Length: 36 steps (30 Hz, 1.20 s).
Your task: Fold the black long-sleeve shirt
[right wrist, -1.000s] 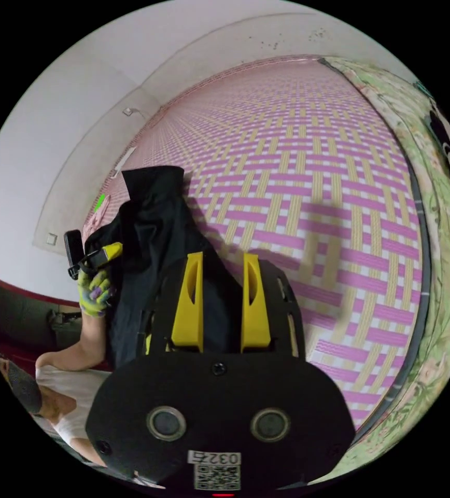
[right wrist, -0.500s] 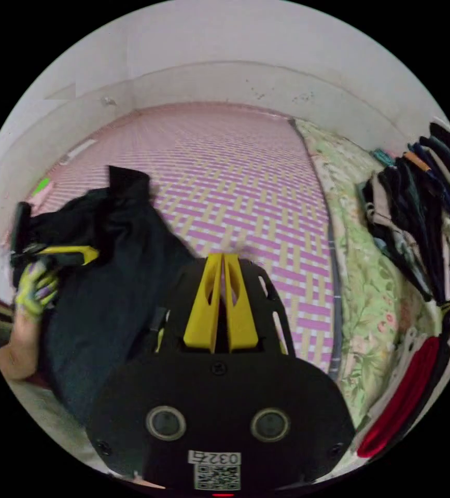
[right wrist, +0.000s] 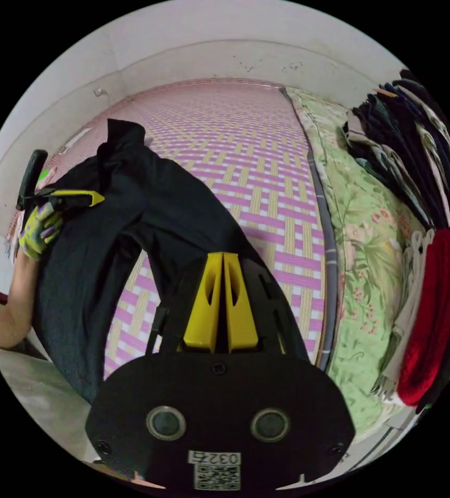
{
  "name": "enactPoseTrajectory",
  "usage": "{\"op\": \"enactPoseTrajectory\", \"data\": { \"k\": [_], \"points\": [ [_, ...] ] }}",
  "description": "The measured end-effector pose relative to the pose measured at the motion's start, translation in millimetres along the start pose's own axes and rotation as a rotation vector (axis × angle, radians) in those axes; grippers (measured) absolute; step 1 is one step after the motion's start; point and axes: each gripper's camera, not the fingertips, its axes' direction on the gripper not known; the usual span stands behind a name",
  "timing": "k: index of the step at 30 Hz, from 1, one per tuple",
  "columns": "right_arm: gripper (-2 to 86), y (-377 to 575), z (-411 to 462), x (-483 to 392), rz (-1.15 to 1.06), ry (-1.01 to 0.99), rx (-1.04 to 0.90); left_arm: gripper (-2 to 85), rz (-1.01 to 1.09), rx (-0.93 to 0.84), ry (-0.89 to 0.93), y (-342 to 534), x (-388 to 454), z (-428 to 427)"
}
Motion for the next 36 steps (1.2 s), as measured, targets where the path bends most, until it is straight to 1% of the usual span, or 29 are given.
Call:
{"op": "enactPoseTrajectory", "data": {
  "k": [1,2,3,4,5,6,7,8,10,12,14,17,19,22,24,25,27,28,30,31,33,36],
  "points": [
    [-1.0,1.3,0.0,-1.3,0.018,0.017,-0.008,-0.9,-0.002,0.006,-0.022,0.4,3.0,1.0],
    [-1.0,6.9,-3.2,-9.5,0.043,0.098,-0.019,-0.9,-0.001,0.051,-0.078,3.1,10.8,-1.6],
    [-1.0,19.5,-15.7,-25.6,0.053,0.159,0.029,-0.8,0.016,0.114,-0.099,6.9,19.8,-10.4],
    [-1.0,28.6,-24.6,-35.9,0.048,0.159,0.073,-0.8,0.023,0.146,-0.095,8.9,23.5,-17.0],
    [-1.0,48.7,-41.1,-58.2,0.018,0.098,0.156,-0.7,0.018,0.217,-0.089,14.6,27.7,-32.2],
    [-1.0,67.4,-51.4,-80.2,-0.015,0.015,0.197,-0.6,-0.011,0.289,-0.105,23.4,28.3,-46.7],
    [-1.0,75.3,-54.3,-90.4,-0.029,-0.015,0.207,-0.5,-0.037,0.32,-0.121,28.2,27.0,-51.9],
    [-1.0,89.8,-56.7,-113.0,-0.064,-0.045,0.217,-0.1,-0.105,0.361,-0.145,36.4,20.6,-56.4],
    [-1.0,104.2,-51.6,-147.6,-0.118,-0.023,0.204,1.1,-0.184,0.327,-0.107,39.5,6.6,-46.4],
    [-1.0,113.3,-35.5,-192.9,-0.205,0.018,0.155,4.6,-0.202,0.17,-0.026,34.5,-3.2,-11.2],
    [-1.0,119.8,-20.5,-225.3,-0.27,0.094,0.136,5.4,-0.188,0.062,-0.049,34.3,0.3,14.5],
    [-1.0,128.5,7.7,-260.1,-0.334,0.18,0.084,3.8,-0.156,0.103,-0.118,48.2,15.7,15.1],
    [-1.0,134.7,12.2,-269.9,-0.343,0.246,0.112,2.9,-0.143,0.184,-0.129,67.8,24.0,-3.7],
    [-1.0,137.4,15.2,-270.3,-0.34,0.244,0.111,2.1,-0.12,0.274,-0.102,122.4,34.7,-43.9],
    [-1.0,137.1,15.6,-263.7,-0.322,0.203,0.107,1.8,-0.131,0.361,-0.125,192.4,36.0,-77.4],
    [-1.0,137.1,15.7,-261.9,-0.317,0.193,0.106,1.6,-0.138,0.381,-0.136,212.6,34.6,-84.6],
    [-1.0,137.2,16.3,-256.1,-0.302,0.165,0.103,0.7,-0.234,0.438,-0.184,298.6,20.4,-107.3],
    [-1.0,137.4,16.6,-255.3,-0.3,0.162,0.103,0.7,-0.263,0.448,-0.196,320.5,16.4,-111.7],
    [-1.0,138.9,18.2,-254.6,-0.301,0.165,0.103,1.0,-0.39,0.51,-0.236,405.1,4.7,-126.0],
    [-1.0,139.4,18.6,-254.7,-0.302,0.169,0.103,1.3,-0.419,0.532,-0.247,424.6,2.9,-128.6],
    [-1.0,141.3,20.2,-255.1,-0.307,0.18,0.104,4.6,-0.539,0.577,-0.26,489.1,-5.3,-131.7],
    [-1.0,142.8,21.3,-253.3,-0.308,0.183,0.104,9.1,-0.624,0.619,-0.27,538.8,-9.6,-122.8]
  ]
}}
